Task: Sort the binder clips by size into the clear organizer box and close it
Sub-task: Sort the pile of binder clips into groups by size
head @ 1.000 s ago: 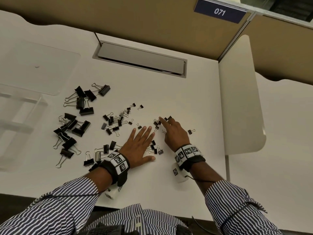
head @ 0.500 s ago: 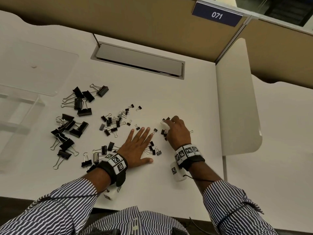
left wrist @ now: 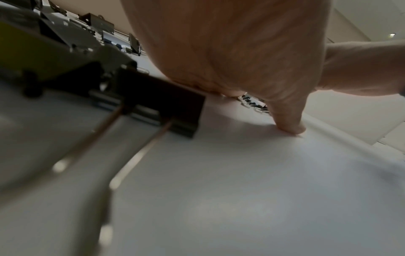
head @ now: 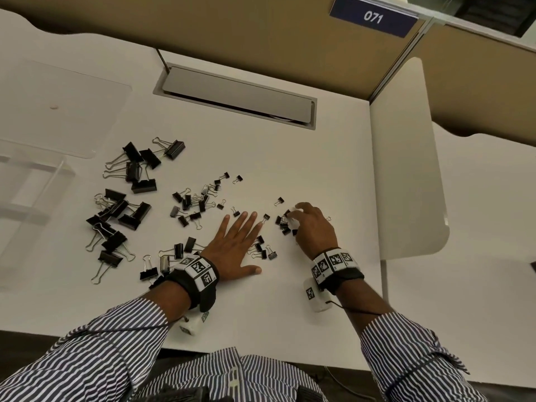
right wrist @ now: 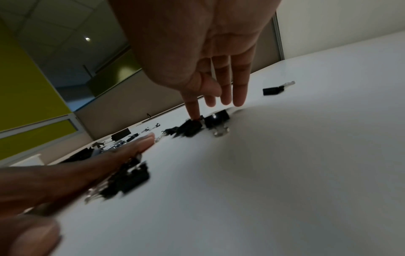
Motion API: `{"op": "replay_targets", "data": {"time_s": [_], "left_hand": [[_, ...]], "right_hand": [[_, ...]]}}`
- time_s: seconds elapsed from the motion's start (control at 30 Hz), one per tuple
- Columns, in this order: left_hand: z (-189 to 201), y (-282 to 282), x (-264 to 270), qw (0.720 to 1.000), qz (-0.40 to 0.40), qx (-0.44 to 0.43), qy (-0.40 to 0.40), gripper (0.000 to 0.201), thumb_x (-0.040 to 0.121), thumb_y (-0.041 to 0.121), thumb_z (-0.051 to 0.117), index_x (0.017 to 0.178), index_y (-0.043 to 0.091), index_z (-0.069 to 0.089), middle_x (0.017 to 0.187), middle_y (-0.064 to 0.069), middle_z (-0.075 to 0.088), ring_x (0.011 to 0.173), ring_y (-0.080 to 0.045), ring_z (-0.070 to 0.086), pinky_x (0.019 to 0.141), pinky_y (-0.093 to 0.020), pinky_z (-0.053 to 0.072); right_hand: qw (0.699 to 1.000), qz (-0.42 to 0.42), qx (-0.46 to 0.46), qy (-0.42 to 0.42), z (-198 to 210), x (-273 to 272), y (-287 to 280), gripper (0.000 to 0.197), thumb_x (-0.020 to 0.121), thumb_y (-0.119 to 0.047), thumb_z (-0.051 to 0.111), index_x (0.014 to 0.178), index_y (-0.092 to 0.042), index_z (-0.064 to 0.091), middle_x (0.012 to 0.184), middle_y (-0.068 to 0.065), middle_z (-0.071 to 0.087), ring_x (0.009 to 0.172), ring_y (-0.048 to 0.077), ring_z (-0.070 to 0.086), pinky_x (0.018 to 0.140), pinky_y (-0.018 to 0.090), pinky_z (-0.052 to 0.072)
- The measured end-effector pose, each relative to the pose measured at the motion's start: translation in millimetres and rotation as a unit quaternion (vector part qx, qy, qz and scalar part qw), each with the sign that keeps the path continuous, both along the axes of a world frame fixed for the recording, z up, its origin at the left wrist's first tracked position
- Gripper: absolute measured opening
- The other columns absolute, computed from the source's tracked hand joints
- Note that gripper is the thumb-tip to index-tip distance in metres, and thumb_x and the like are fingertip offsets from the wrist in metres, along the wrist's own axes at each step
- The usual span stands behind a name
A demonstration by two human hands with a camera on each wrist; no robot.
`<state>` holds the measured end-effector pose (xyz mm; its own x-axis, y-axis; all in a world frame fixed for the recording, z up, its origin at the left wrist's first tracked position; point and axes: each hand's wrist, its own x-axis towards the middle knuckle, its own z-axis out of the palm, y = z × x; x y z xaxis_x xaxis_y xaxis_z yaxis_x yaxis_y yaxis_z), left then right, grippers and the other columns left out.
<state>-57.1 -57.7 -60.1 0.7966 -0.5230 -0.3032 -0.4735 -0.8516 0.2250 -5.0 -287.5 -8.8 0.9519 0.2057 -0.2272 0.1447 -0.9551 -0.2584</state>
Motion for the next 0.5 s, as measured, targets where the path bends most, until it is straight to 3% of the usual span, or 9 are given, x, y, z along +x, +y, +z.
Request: {"op": "replay_targets", "data": {"time_s": [0.13, 0.27, 0.4, 0.5], "left_hand": [[-0.4, 0.5, -0.4, 1.0, -0.001, -0.003, -0.005, 0.107, 0.083, 0.083, 0.025, 0.152, 0.015, -0.019, 0.158, -0.008, -0.03, 0.145, -0.025, -0.029, 0.117, -0.057, -0.009], [-0.3, 0.3, -0.9, 1.0, 0.002, -0.012, -0.009, 0.11, 0.082, 0.085, 0.026, 0.153, 0.013, -0.017, 0.159, -0.007, -0.028, 0.146, -0.024, -0.027, 0.117, -0.057, -0.008], [-0.9, 0.2, -0.3, 1.0, 0.0, -0.002, -0.007, 0.111, 0.082, 0.085, 0.024, 0.152, 0.012, -0.02, 0.158, -0.007, -0.03, 0.145, -0.024, -0.028, 0.118, -0.057, -0.008], [-0.9, 0.4, -0.1, 1.0, 0.004, -0.01, -0.01, 0.11, 0.082, 0.085, 0.024, 0.152, 0.011, -0.018, 0.159, -0.008, -0.028, 0.146, -0.024, -0.026, 0.118, -0.058, -0.006]], "right_hand": [[0.999, 0.023, 0.045, -0.008, -0.6, -12.2, 4.7, 0.046, 0.084, 0.005, 0.051, 0.116, -0.022, 0.069, 0.131, -0.002, 0.055, 0.118, 0.023, 0.05, 0.082, 0.041, 0.052], [0.997, 0.002, 0.081, -0.009, 0.4, -9.6, 2.0, 0.051, 0.083, 0.006, 0.05, 0.124, -0.019, 0.066, 0.126, -0.003, 0.059, 0.116, 0.023, 0.05, 0.09, 0.037, 0.047], [0.994, 0.101, 0.044, 0.004, -1.2, -16.3, 14.7, 0.062, 0.078, 0.014, 0.05, 0.132, -0.013, 0.06, 0.131, 0.006, 0.057, 0.114, 0.029, 0.052, 0.09, 0.037, 0.048], [0.987, 0.158, 0.037, -0.002, -5.0, -27.4, 22.9, 0.058, 0.077, 0.014, 0.054, 0.13, -0.008, 0.061, 0.125, 0.012, 0.061, 0.11, 0.032, 0.054, 0.09, 0.039, 0.048]]}}
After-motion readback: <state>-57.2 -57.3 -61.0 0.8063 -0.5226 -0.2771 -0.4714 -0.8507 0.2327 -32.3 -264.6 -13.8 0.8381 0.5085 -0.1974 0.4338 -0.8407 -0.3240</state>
